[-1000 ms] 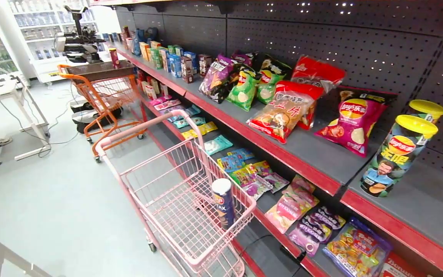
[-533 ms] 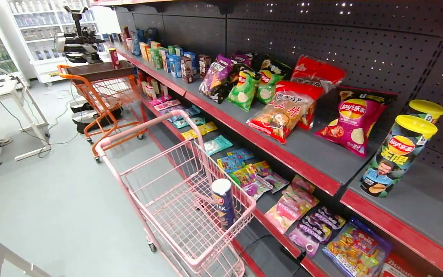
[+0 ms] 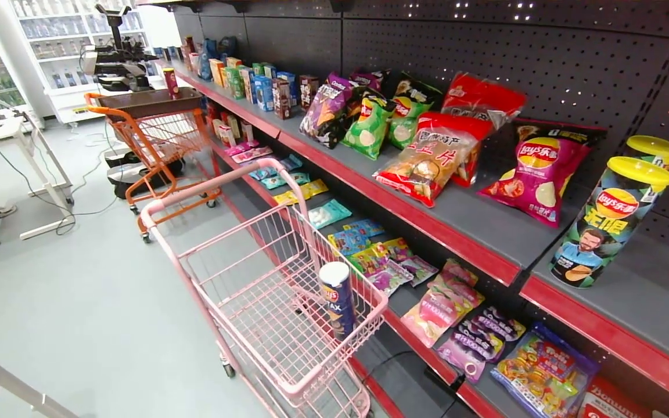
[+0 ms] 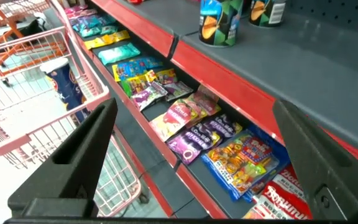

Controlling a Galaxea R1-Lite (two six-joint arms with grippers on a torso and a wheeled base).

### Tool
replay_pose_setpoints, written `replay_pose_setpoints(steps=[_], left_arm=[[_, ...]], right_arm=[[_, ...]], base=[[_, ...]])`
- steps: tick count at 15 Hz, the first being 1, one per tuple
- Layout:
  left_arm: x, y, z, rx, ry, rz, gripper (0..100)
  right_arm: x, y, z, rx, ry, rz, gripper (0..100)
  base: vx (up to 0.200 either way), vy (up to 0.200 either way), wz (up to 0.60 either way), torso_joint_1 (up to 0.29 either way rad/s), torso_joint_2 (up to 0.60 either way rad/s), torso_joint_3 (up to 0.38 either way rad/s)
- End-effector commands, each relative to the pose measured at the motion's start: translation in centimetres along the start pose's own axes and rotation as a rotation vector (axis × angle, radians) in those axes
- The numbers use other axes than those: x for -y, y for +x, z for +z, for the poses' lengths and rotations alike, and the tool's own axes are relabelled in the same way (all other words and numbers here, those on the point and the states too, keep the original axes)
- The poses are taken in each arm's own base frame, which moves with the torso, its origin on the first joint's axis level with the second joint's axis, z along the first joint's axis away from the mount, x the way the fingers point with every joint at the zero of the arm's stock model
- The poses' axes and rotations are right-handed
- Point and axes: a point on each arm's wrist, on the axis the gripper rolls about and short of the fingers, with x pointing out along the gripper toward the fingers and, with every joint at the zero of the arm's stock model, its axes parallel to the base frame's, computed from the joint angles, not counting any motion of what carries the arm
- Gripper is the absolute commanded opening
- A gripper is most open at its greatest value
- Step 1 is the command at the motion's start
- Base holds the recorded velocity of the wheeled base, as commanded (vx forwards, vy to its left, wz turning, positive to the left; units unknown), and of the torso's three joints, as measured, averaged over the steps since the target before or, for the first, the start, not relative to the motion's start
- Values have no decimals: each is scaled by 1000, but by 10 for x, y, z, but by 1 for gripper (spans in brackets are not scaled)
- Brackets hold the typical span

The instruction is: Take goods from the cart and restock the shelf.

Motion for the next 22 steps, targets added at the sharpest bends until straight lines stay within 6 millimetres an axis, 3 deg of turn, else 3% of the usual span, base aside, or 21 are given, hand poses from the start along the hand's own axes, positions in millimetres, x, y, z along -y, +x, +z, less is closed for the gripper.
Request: replay_pose_setpoints(steps=[1, 13, 22], left_arm=[[0, 0, 0, -1, 0, 0, 100], [0, 0, 0, -1, 0, 0, 100], [0, 0, 0, -1, 1, -2, 100]], right_arm=[[0, 0, 0, -1, 1, 2, 100], [0, 0, 0, -1, 1, 1, 100], [0, 0, 0, -1, 1, 1, 100]], base=[[0, 0, 0, -139, 344, 203], [0, 0, 0, -148, 369, 218], [0, 0, 0, -181, 530, 341]])
